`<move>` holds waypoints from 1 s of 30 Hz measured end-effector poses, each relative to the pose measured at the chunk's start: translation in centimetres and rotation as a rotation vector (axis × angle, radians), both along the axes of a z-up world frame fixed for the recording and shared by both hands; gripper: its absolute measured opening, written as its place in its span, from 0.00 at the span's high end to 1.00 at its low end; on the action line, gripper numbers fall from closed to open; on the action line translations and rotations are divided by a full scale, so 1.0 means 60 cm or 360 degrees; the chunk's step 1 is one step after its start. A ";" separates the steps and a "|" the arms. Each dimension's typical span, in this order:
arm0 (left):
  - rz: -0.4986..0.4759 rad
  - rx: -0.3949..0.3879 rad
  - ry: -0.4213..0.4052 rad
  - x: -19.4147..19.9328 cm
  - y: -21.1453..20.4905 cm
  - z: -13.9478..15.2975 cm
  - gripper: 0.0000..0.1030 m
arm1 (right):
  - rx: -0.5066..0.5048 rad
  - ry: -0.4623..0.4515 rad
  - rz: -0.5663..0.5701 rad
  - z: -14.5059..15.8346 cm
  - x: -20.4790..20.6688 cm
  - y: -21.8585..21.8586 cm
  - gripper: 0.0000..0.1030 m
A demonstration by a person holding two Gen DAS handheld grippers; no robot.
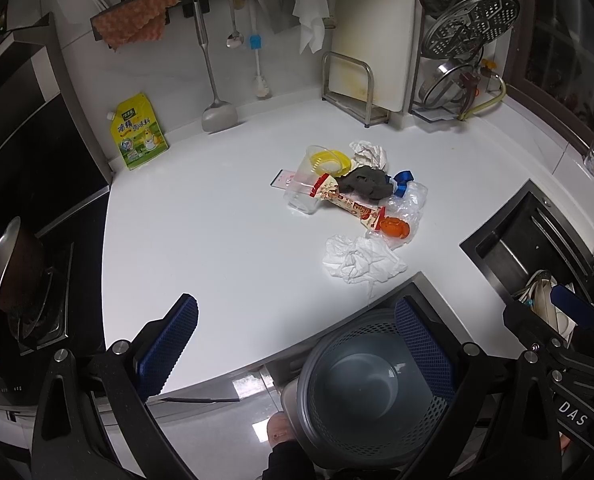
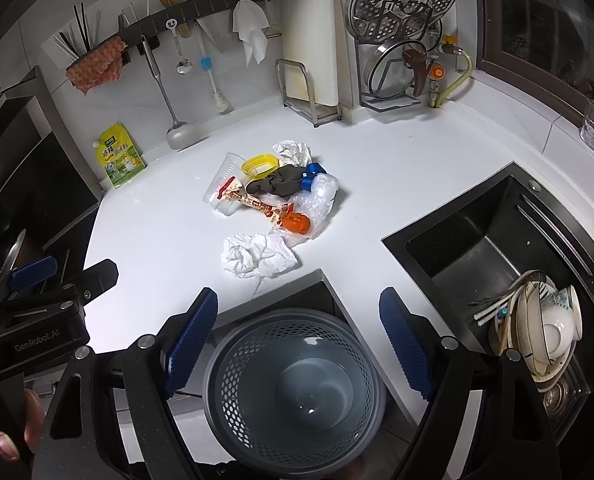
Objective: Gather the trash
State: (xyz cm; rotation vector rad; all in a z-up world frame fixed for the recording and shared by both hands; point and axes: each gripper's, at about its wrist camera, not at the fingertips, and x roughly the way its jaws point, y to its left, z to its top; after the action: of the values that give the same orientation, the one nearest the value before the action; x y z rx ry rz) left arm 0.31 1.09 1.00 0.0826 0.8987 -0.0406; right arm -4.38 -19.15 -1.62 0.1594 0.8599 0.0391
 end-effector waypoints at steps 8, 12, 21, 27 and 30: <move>0.0001 0.0004 -0.0002 -0.002 -0.003 -0.003 0.06 | 0.0004 -0.0002 0.0000 0.000 0.000 -0.004 0.23; 0.0001 0.0007 -0.0004 -0.005 -0.008 -0.005 0.06 | 0.0003 -0.0001 -0.0003 0.000 0.000 -0.003 0.23; 0.0001 0.0010 0.0004 -0.005 -0.014 -0.008 0.06 | 0.0003 0.0000 -0.0003 -0.002 0.001 -0.006 0.23; 0.0003 0.0010 0.0003 -0.005 -0.011 -0.009 0.06 | 0.0004 -0.0001 -0.0004 -0.002 0.001 -0.006 0.23; 0.0004 0.0009 0.0005 -0.005 -0.012 -0.010 0.06 | 0.0004 -0.0001 -0.0003 -0.002 0.001 -0.006 0.23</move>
State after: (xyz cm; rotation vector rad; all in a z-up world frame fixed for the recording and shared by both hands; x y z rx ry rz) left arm 0.03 0.37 0.42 0.0866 0.9018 -0.0357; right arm -4.34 -19.48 -1.75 0.1621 0.8593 0.0386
